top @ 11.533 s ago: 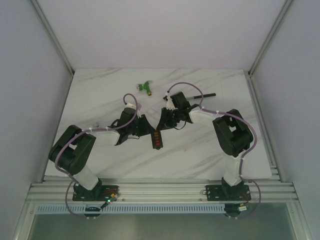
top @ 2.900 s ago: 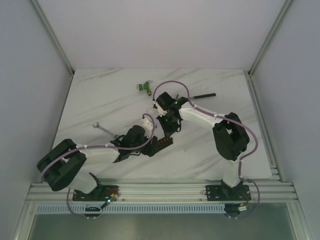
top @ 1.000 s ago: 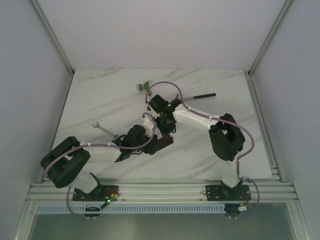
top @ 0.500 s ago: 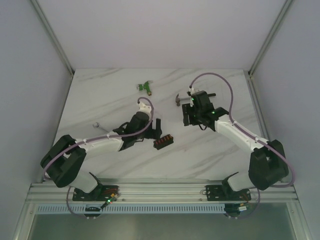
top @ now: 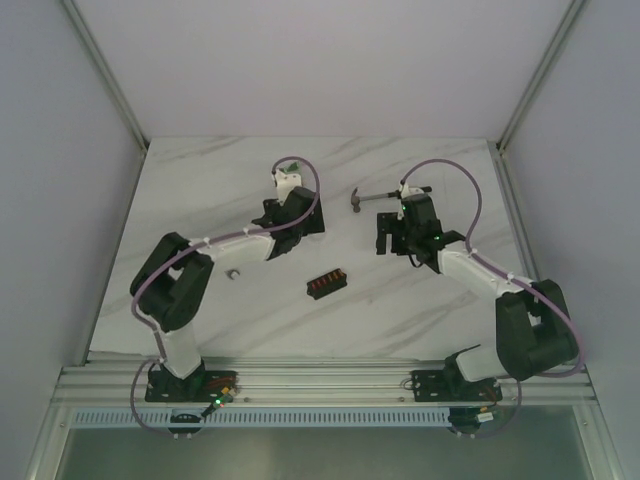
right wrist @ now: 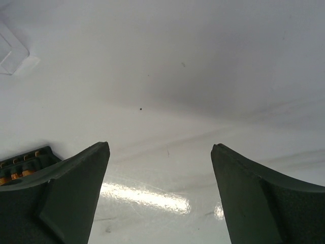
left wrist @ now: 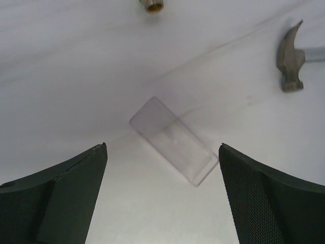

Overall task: Snap on the fuse box
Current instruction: Pick up the fuse box cover from the center of the board.

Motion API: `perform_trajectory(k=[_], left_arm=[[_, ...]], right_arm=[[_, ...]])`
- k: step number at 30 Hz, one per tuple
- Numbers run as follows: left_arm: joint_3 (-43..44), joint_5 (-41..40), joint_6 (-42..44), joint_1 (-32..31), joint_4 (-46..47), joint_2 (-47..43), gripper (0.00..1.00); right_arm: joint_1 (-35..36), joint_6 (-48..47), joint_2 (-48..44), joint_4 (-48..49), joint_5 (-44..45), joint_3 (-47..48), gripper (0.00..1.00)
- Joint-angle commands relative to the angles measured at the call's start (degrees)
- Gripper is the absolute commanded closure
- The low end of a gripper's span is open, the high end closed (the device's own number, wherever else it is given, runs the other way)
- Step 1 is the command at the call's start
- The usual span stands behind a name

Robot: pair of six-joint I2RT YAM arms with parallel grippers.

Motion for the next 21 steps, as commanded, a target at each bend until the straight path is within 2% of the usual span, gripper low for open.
perform_trajectory(k=[1, 10, 21], left_arm=[[6.44, -5.31, -0.52, 0.39, -2.42, 5.67, 0.00], [15.39, -6.22, 1.63, 0.40, -7.33, 16.85, 0.00], [8.60, -4.74, 1.67, 0.53, -8.46, 12.16, 0.10]], right_arm=[[-1.07, -0.93, 0.05, 5.07, -1.22, -1.44, 0.11], [-1.77, -1.11, 0.32, 6.66, -3.08, -2.74, 0.08], [-1.85, -1.68, 1.14, 5.88, -4.99, -2.15, 0.08]])
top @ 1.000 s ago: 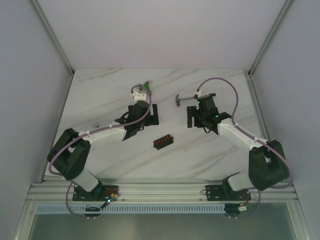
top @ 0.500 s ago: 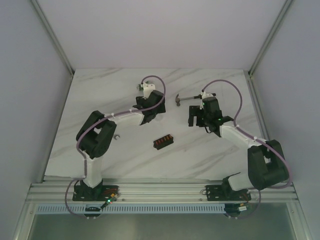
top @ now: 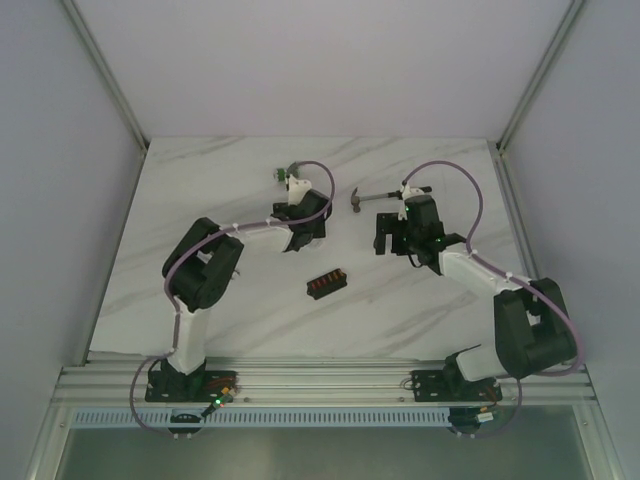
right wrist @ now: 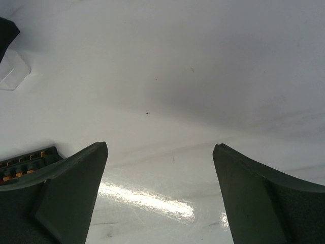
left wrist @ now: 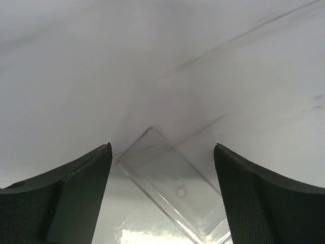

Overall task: Snap on the fuse box
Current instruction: Pick up the fuse box cover from the center of the board, then adjust the fuse box base at the center of the board.

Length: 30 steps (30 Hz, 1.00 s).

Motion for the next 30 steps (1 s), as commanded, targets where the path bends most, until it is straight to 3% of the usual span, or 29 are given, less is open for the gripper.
perform_trajectory(k=[1, 9, 15, 20, 22, 30], left_arm=[[-3.53, 0.41, 0.97, 0.33, -2.12, -3.59, 0.12], [-7.90, 5.48, 0.94, 0.89, -2.09, -7.64, 0.23], [-9.78, 8.90, 1.96, 1.48, -2.18, -9.43, 0.36], [-11.40, 10.69, 2.99, 1.91, -2.01, -10.75, 0.49], [-12.20, 11.07, 3.70, 2.06, -1.78, -11.46, 0.53], [-15.77, 13.23, 8.29, 2.12, -0.13, -16.56, 0.57]], right_arm=[[-0.26, -0.89, 0.92, 0.88, -1.42, 0.01, 0.08], [-0.17, -1.47, 2.01, -0.33, -8.43, 1.11, 0.09], [1.10, -0.52, 2.20, -1.58, -19.23, 0.32, 0.17], [3.52, 0.48, 2.02, -1.63, -26.20, -2.15, 0.30], [4.82, 1.23, 2.76, -1.33, -27.80, -2.98, 0.40], [10.24, 4.06, 7.92, 2.15, -31.75, -4.21, 0.62]])
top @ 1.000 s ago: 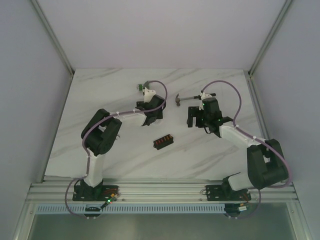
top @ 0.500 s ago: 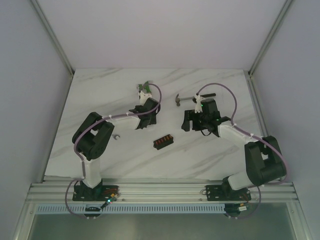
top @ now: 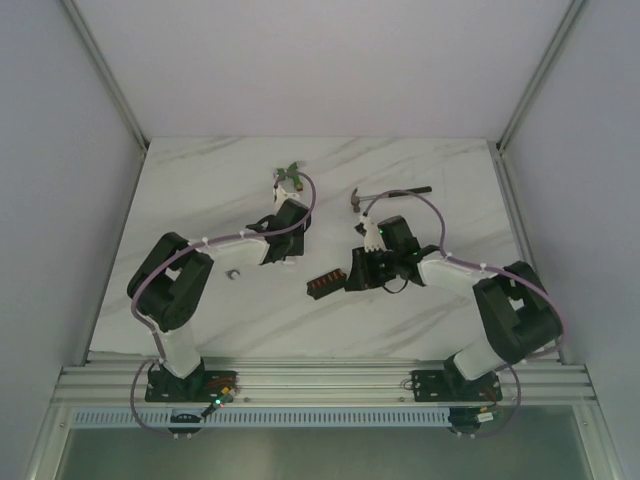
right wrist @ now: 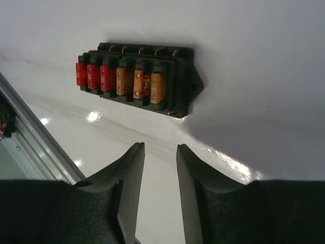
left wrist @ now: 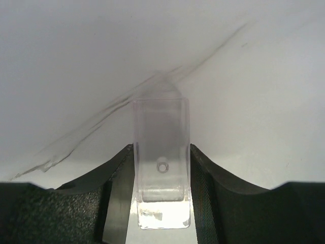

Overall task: Snap on the fuse box
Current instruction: Adjust the fuse box base at the center of the board.

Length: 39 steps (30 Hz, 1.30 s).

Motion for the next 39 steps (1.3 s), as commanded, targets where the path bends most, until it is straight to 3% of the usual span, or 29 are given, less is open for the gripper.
perform_trajectory(k=[1, 11, 18, 22, 25, 34, 39], left_arm=[[-2.11, 2.07, 4.05, 0.18, 0.95, -4.81, 0.57], [-6.90, 5.41, 8.71, 0.24, 1.38, -13.06, 0.58], [-9.31, 9.65, 10.99, 0.24, 1.41, -17.77, 0.58], [-9.89, 12.27, 9.15, -0.25, 1.55, -19.30, 0.58], [-9.55, 13.07, 7.57, -1.91, 1.53, -19.30, 0.57], [-7.83, 11.95, 1.48, -7.45, 0.89, -16.55, 0.57], [-5.99, 10.49, 2.78, -10.63, 0.01, -13.64, 0.57]], right_arm=[[2.26, 1.55, 4.34, 2.55, -3.49, 0.27, 0.64], [1.82, 2.75, 12.46, 5.65, 1.65, 7.34, 0.79], [1.32, -0.82, 18.42, 4.76, 2.09, 16.16, 0.79], [0.98, -2.48, 17.37, 2.90, 1.60, 17.15, 0.76], [-0.46, -3.10, 13.97, 2.06, 5.36, 14.90, 0.67], [-5.81, -3.56, 2.76, 3.37, 23.94, 6.41, 0.27], [-7.57, -1.57, -1.99, 8.99, 28.32, 1.11, 0.18]])
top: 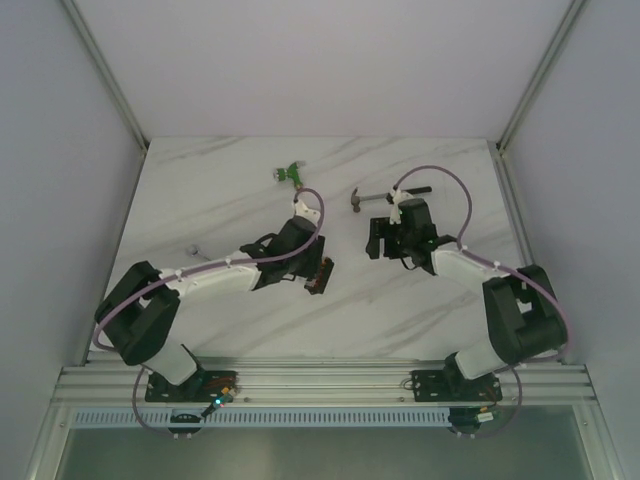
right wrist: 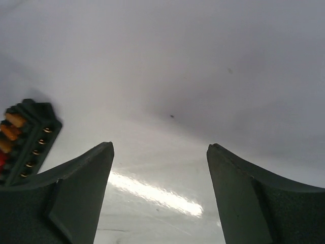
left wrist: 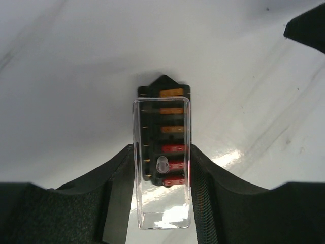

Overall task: Snap on the fuse box
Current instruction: Adjust the fuse box base at the center of the board, then close the fuse box cover on the fuse box base.

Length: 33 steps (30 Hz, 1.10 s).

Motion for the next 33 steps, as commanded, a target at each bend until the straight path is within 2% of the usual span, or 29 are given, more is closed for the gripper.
perform_trajectory(k=[1, 5, 10, 22, 33], left_arm=[[3.00, -0.97, 0.50, -2.20, -0.31, 2.68, 0.57], [3.85, -1.84, 3.78, -3.30, -0.27, 3.36, 0.57], [5.21, -1.90, 5.94, -3.34, -0.36, 5.29, 0.56], [5.65, -2.50, 4.64, -3.34, -0.37, 8.26, 0.54], [5.07, -2.83, 2.19, -3.49, 0.02, 9.64, 0.48]], right_arm=[[-1.07, 1.29, -4.13, 6.22, 7.50, -4.93, 0.17], [-1.46, 1.55, -5.92, 8.82, 9.18, -7.47, 0.10], [-1.53, 1.55, -5.27, 9.42, 8.64, -7.97, 0.09], [-1.62, 1.37, -4.30, 9.43, 8.10, -7.68, 0.07], [-1.63, 1.37, -3.20, 8.90, 7.18, -6.94, 0.06]])
